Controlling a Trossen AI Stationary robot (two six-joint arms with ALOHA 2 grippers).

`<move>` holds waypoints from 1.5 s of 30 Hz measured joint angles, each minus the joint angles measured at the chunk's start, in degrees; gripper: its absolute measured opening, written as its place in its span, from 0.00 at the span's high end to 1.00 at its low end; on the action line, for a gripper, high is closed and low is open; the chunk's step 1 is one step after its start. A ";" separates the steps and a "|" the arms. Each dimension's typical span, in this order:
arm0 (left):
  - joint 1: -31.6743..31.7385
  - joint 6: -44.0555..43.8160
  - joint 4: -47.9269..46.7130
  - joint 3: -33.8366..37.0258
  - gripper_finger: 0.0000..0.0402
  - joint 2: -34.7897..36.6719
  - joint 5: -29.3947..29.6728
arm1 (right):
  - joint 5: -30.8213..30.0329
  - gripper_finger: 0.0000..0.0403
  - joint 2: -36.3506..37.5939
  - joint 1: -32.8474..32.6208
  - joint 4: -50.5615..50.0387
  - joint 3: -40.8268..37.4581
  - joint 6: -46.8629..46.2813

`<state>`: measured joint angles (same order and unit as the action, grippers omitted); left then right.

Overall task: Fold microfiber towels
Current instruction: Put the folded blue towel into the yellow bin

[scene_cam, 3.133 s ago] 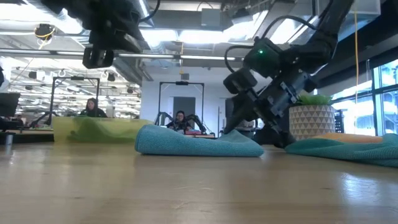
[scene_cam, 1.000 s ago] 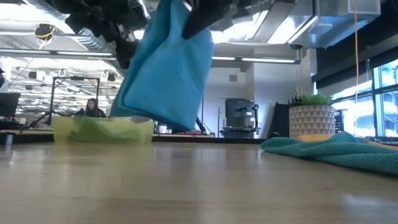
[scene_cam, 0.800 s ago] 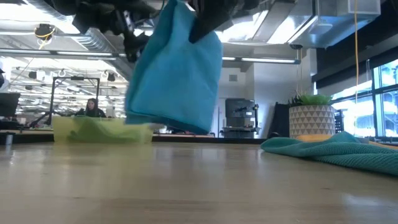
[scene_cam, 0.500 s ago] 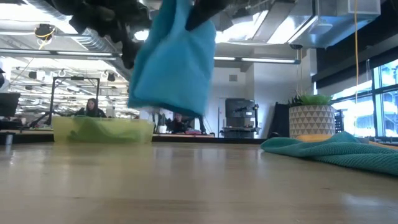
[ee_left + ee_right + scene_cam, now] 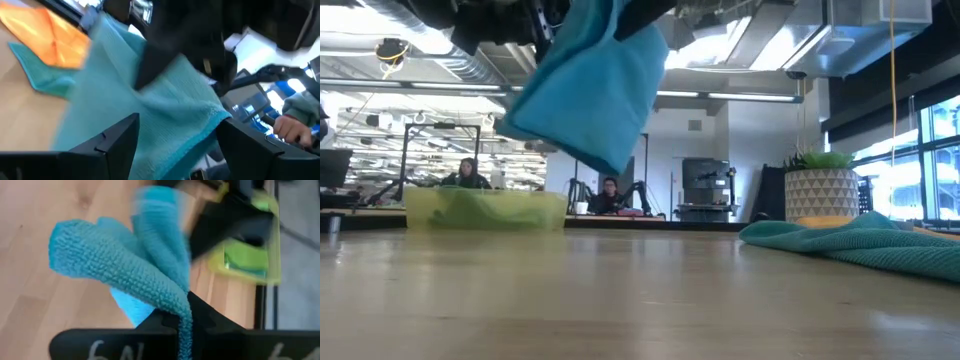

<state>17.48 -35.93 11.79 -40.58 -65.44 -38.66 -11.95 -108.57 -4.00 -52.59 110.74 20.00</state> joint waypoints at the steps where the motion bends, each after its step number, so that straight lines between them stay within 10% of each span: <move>1: -0.66 -0.05 -0.10 0.00 0.37 -0.24 0.22 | 0.01 0.98 0.00 0.31 -0.53 0.00 -1.30; 45: -7.52 0.49 13.41 -0.04 0.37 -8.35 25.74 | 8.77 0.98 -0.04 10.24 -2.94 -0.02 -30.25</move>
<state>9.96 -35.44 25.20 -40.62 -73.80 -12.92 -3.18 -108.62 6.24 -55.53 110.72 -10.25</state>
